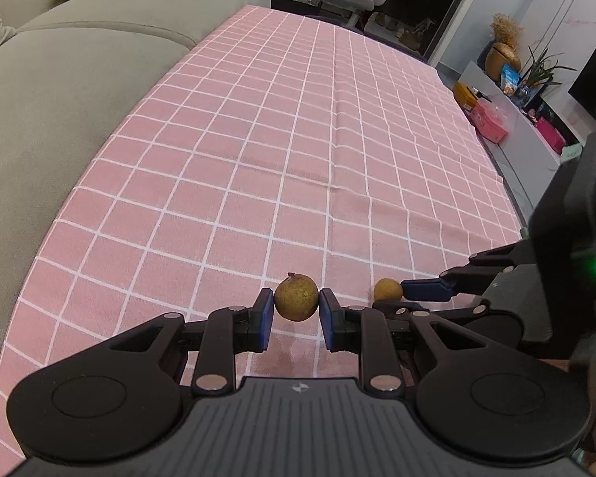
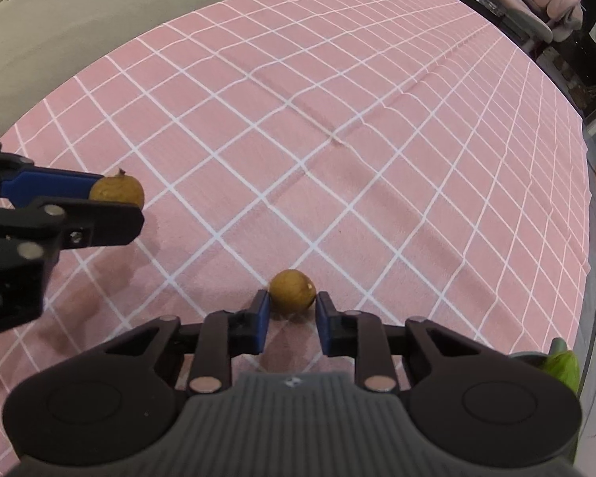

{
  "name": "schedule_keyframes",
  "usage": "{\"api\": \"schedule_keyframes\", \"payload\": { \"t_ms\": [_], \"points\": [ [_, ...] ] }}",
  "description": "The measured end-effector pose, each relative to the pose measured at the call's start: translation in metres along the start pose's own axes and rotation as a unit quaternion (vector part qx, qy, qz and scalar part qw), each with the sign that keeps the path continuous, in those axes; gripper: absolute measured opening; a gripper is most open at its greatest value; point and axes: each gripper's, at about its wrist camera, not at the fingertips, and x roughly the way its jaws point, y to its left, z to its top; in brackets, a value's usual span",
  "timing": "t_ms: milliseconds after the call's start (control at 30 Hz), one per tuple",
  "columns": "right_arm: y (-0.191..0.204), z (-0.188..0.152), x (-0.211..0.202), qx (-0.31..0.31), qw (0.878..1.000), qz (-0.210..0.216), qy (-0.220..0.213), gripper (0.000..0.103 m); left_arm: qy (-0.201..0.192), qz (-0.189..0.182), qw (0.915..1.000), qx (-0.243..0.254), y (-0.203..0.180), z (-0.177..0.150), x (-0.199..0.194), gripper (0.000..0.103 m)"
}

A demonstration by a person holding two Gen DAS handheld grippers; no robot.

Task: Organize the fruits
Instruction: 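Carry both kiwis into the colander and open both tools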

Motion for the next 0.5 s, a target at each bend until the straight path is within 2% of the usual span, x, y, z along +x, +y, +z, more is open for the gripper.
{"api": "schedule_keyframes", "payload": {
  "t_ms": [200,500],
  "points": [
    [0.003,0.0,-0.006,0.003,1.0,-0.005,0.0,0.02,-0.011,-0.003,0.9999,0.002,-0.005,0.005,-0.01,0.027],
    [0.005,-0.01,-0.069,0.026,0.998,0.009,-0.063,0.02,-0.042,0.003,0.9987,0.029,-0.023,0.009,-0.042,0.027]
  ]
}}
